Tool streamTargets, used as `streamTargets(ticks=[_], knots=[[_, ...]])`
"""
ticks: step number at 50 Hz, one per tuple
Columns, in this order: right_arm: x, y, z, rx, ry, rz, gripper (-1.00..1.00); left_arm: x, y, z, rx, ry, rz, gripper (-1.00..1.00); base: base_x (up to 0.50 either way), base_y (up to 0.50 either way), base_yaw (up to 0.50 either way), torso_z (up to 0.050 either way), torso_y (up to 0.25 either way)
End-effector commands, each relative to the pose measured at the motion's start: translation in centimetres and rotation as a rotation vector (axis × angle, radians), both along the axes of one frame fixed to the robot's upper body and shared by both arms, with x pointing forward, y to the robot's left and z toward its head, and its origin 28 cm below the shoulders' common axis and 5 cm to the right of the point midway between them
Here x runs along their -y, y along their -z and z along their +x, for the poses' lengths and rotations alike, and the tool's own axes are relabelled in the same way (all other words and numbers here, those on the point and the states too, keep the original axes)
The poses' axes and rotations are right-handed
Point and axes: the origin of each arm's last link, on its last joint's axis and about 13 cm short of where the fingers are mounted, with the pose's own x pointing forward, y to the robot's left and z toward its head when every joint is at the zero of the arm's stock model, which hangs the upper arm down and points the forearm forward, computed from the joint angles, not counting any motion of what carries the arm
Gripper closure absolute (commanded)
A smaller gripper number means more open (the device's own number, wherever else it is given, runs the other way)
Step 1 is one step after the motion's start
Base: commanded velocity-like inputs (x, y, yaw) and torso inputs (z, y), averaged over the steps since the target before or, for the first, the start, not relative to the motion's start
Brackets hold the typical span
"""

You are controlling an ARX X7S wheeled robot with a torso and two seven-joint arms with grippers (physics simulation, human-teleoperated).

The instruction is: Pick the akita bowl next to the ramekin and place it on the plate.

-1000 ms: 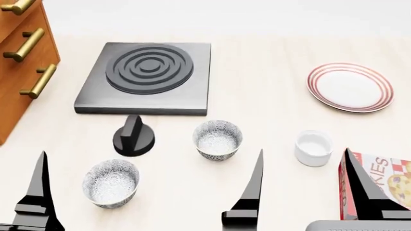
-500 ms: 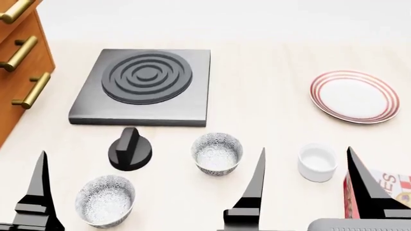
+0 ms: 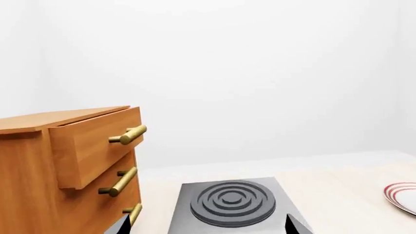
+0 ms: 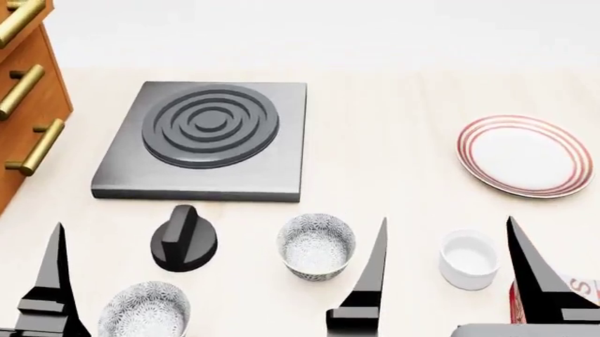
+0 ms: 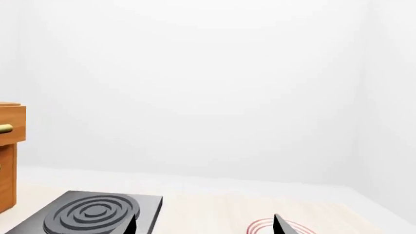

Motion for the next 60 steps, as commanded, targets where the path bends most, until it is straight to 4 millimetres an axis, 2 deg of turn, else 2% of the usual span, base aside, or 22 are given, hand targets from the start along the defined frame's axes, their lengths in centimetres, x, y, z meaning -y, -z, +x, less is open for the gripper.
streamTargets(ticks=[1,60], knots=[[0.17,0.05,-0.21,0.002,0.003,0.001,-1.00,0.02,0.12,-0.03,-0.002,-0.001,0.002,-1.00,0.12,0.00,0.00,0.000,0.000],[0.06,-0.03,-0.18,0.007,-0.001,0.002,-1.00,0.00,-0.04,-0.10,0.006,-0.004,0.000,-1.00,0.12,0.00,0.00,0.000,0.000]])
